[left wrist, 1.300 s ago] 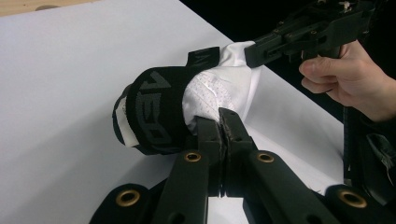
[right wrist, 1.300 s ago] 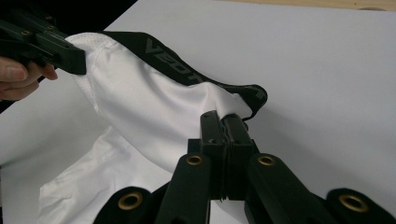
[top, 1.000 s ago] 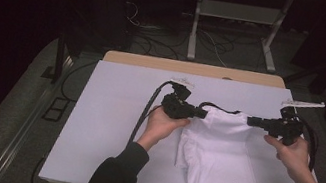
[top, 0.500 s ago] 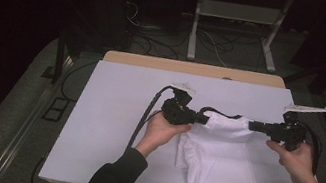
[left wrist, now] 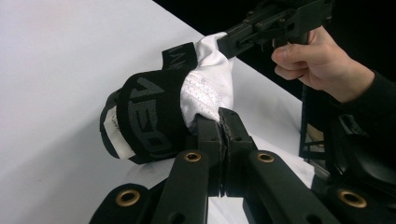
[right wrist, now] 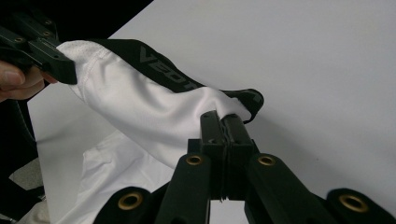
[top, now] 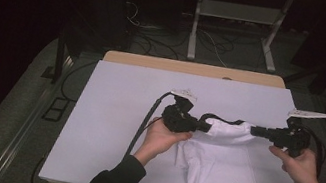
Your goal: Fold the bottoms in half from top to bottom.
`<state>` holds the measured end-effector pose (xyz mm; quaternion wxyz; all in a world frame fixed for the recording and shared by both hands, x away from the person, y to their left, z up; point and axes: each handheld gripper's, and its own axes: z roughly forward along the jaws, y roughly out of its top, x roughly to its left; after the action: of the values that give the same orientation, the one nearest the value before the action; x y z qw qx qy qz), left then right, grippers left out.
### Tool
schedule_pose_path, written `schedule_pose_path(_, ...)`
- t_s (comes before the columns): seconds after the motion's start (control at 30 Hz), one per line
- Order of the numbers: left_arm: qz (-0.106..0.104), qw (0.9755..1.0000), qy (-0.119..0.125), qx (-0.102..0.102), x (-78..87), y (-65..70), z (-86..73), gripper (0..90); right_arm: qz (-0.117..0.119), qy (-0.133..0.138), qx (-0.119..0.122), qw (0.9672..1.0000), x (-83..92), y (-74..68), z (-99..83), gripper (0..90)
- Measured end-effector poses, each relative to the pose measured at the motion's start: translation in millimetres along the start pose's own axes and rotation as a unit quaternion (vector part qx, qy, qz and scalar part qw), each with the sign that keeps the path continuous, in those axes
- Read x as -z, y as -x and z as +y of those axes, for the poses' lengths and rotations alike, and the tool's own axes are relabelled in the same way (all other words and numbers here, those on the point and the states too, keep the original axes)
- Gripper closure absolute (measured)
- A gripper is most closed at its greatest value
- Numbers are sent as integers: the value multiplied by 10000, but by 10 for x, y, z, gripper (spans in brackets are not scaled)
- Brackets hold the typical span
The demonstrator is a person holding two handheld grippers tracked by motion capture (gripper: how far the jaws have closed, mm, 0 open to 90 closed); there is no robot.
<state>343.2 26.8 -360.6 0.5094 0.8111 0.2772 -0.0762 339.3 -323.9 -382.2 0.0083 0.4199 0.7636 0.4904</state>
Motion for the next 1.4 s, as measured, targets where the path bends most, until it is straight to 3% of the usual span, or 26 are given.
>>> schedule_pose_path(0.33, -220, 9997, 40, 54, -10, 117, -139, 869, 57, -25, 1, 10000, 58, -50, -99, 878)
schedule_pose_path(0.9, -600, 9973, 227, 363, -59, 186, -392, 869, 181, -145, -61, 9997, 107, -77, -317, 878)
schedule_pose_path(1.4, -958, 9929, 284, 645, -166, 255, -698, 870, 306, -408, -123, 9986, 90, -79, -449, 877)
